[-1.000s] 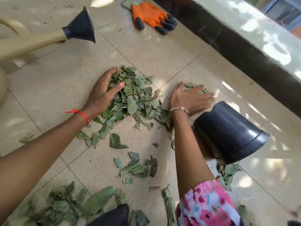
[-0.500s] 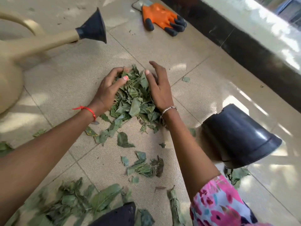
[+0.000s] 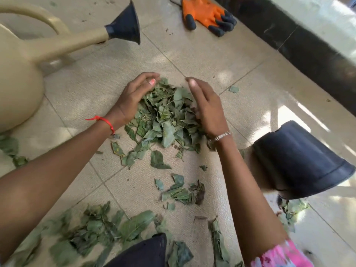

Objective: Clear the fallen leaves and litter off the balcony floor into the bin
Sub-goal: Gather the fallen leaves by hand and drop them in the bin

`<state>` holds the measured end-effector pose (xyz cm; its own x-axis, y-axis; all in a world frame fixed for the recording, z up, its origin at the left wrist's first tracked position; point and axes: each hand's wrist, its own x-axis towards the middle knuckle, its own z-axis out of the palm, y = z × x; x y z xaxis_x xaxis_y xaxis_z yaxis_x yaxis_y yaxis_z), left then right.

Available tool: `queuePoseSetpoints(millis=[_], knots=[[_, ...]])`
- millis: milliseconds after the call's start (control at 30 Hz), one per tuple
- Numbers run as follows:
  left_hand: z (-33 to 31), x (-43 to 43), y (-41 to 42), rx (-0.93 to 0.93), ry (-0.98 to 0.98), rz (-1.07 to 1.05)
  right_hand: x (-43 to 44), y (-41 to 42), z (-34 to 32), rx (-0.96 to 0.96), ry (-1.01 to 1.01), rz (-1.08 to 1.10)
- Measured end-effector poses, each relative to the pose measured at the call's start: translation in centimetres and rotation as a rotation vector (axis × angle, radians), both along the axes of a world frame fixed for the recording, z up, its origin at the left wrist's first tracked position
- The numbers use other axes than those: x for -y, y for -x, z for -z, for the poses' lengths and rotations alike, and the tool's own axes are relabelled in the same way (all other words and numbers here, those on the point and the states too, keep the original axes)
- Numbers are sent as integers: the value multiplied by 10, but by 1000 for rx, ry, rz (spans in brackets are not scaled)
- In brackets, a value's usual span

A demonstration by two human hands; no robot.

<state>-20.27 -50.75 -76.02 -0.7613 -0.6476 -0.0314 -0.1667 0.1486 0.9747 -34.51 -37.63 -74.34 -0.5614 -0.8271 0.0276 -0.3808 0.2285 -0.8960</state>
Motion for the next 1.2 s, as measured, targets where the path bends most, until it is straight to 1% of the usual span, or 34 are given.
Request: queuePoseSetpoints(millis=[67,133,200,267,367,467,533,600,667,767,833,933,1000,1100,1200], knots=[[-1,3,-8,29,30,21,-27,-6,6,-45,-53,25],[3,5,-15,86,65,26,-43,-17,17,-135,-122,34],[6,4,-18,145,74,44,-44,-29,27,-268,-158,63],[8,-2,-17,160,67,49,-33,-38,28,-310,-145,104],[7,-15,-6,103,56,31,-9,-41,26,-297,-130,99],[5,-30,7,-63,-35,-70,8,-50,27,-256,-86,36],[3,-38,13,-150,-91,-189,14,-61,28,-175,-22,51],[0,-45,16,-230,-158,-259,18,-72,28,-77,57,80],[-5,-51,19,-301,-237,-309,23,-83,27,16,188,134],[-12,-54,18,-329,-304,-362,29,-95,23,90,312,243],[-14,-55,14,-334,-360,-389,31,-99,21,100,337,278],[-13,-58,7,-378,-514,-393,35,-100,21,97,353,303],[-15,-60,4,-394,-584,-397,40,-100,22,92,346,323],[-15,-62,-3,-392,-612,-426,46,-103,24,32,307,310],[-13,-63,-7,-353,-585,-476,48,-109,20,87,243,218]])
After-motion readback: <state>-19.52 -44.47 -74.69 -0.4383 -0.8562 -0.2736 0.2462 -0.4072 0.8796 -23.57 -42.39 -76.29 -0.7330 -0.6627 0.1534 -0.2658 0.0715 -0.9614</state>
